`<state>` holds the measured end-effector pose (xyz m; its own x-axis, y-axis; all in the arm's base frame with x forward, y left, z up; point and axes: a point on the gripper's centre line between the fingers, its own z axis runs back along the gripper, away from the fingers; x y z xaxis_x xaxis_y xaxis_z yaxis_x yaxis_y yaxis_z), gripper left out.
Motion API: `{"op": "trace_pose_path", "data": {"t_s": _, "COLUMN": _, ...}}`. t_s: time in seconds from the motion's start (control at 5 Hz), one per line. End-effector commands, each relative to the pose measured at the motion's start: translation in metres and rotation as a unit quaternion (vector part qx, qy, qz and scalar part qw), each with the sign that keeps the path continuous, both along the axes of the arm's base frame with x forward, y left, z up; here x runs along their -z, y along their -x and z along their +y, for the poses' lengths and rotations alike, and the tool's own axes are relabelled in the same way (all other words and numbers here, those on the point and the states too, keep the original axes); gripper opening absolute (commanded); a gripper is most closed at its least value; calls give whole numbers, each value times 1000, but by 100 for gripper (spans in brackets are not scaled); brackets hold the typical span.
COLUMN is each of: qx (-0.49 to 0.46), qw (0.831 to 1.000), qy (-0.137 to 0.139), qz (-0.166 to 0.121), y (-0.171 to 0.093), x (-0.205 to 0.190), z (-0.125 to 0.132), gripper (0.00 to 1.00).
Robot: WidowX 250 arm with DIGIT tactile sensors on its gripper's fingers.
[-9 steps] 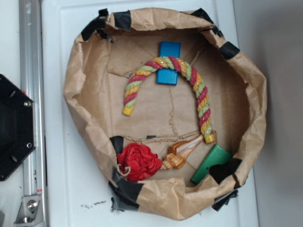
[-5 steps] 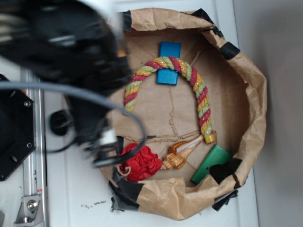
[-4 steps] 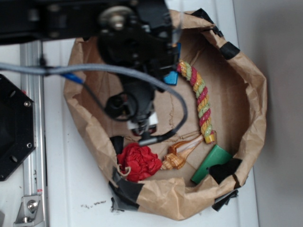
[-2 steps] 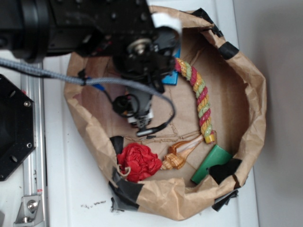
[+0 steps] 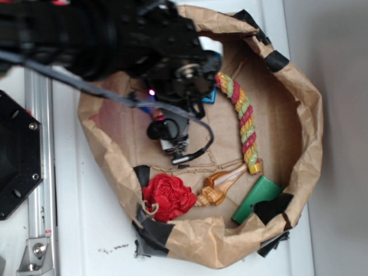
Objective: Grab the multicolored rope.
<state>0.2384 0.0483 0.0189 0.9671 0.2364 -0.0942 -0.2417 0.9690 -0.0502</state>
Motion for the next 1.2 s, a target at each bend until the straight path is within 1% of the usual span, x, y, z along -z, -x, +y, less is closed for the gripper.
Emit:
{"op": "trace_pose_path", "data": {"t_s": 0.0, "qx": -26, "qw": 1000, "qy": -14, "qz": 1, "y": -20, "x": 0, "z": 2, "gripper": 0}}
{"op": "trace_pose_path", "data": {"t_s": 0.2, "qx": -42, "qw": 999, "qy": -13, "qz": 3, "y": -17, "x": 0, "z": 6, "gripper": 0}}
{"op": "trace_pose_path", "data": {"t_s": 0.4, "qx": -83, "qw": 996, "qy": -1, "qz": 22, "y": -12, "x": 3, "z": 16, "gripper": 0}}
{"op": "trace_pose_path", "data": {"t_s": 0.6, "qx": -100, "qw": 994, "qy": -8, "qz": 36, "y": -8, "x": 2, "z": 19, "gripper": 0}}
{"op": "trace_pose_path", "data": {"t_s": 0.8, "qx": -94, "qw": 994, "qy": -14, "qz": 52, "y": -1, "x": -16, "z": 21, "gripper": 0}}
{"op": "trace_pose_path", "data": {"t_s": 1.0, "qx": -53, "qw": 996, "qy": -65, "qz": 16, "y": 14, "x": -67, "z": 6, "gripper": 0}}
